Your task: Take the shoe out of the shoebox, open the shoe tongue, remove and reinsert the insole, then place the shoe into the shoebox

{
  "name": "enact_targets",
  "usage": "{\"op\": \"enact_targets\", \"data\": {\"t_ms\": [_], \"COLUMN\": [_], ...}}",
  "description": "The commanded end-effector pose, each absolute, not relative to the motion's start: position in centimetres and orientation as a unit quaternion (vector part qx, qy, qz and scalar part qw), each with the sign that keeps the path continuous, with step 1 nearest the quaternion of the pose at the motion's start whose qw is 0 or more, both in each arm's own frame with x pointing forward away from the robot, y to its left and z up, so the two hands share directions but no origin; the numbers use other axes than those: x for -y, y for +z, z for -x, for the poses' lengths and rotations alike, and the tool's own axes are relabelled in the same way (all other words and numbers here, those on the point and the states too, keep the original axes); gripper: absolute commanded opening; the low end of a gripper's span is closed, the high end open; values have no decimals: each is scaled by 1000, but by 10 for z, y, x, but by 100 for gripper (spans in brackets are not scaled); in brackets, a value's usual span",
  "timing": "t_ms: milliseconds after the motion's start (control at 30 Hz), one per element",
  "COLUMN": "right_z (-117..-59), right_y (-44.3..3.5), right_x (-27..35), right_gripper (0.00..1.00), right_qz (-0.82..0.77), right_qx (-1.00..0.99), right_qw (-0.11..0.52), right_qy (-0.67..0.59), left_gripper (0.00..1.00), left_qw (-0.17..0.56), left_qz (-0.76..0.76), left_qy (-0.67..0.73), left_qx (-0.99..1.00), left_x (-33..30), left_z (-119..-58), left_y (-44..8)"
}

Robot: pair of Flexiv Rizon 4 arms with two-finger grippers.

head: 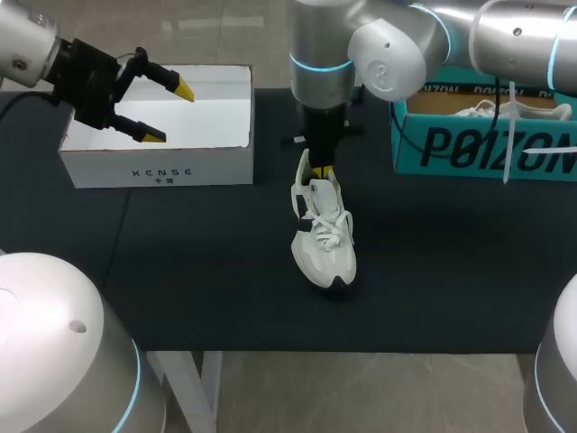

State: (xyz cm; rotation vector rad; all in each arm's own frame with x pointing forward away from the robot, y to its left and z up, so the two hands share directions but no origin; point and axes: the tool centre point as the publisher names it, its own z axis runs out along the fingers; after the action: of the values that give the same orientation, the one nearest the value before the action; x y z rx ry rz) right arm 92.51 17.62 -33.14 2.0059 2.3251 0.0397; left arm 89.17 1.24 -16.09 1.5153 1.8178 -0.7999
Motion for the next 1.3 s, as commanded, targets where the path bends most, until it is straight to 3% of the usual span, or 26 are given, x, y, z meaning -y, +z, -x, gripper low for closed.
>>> {"op": "enact_targets", "data": {"t_ms": [33,467,500,567,600,667,1300], "right_z": [-925,-919,-918,-916,-915,-913,-912], "right_y": [-341,-367,-368,-368,-367,-367,-364], "right_x": [-175,-172,-172,-172,-173,-173,-189], "right_gripper": [0,0,14,77,89,100,100], "right_qz": [-654,-659,-661,-661,-661,-662,-646], "right_qx": [-756,-752,-750,-750,-750,-749,-761], "right_qw": [25,-4,-13,-19,-19,-22,-40], "right_qy": [19,-20,-17,-21,-23,-29,-41], "left_gripper": [100,100,100,100,100,100,100], "left_qw": [315,315,315,315,315,315,315], "left_qz": [-576,-576,-576,-576,-576,-576,-576], "left_qy": [-303,-303,-303,-303,-303,-303,-303], "left_qx": [-691,-691,-691,-691,-691,-691,-691], "left_x": [-12,-12,-12,-12,-12,-12,-12], "left_z": [-892,-892,-892,-892,-892,-892,-892], "left_y": [-160,-160,-160,-160,-160,-160,-160]}}
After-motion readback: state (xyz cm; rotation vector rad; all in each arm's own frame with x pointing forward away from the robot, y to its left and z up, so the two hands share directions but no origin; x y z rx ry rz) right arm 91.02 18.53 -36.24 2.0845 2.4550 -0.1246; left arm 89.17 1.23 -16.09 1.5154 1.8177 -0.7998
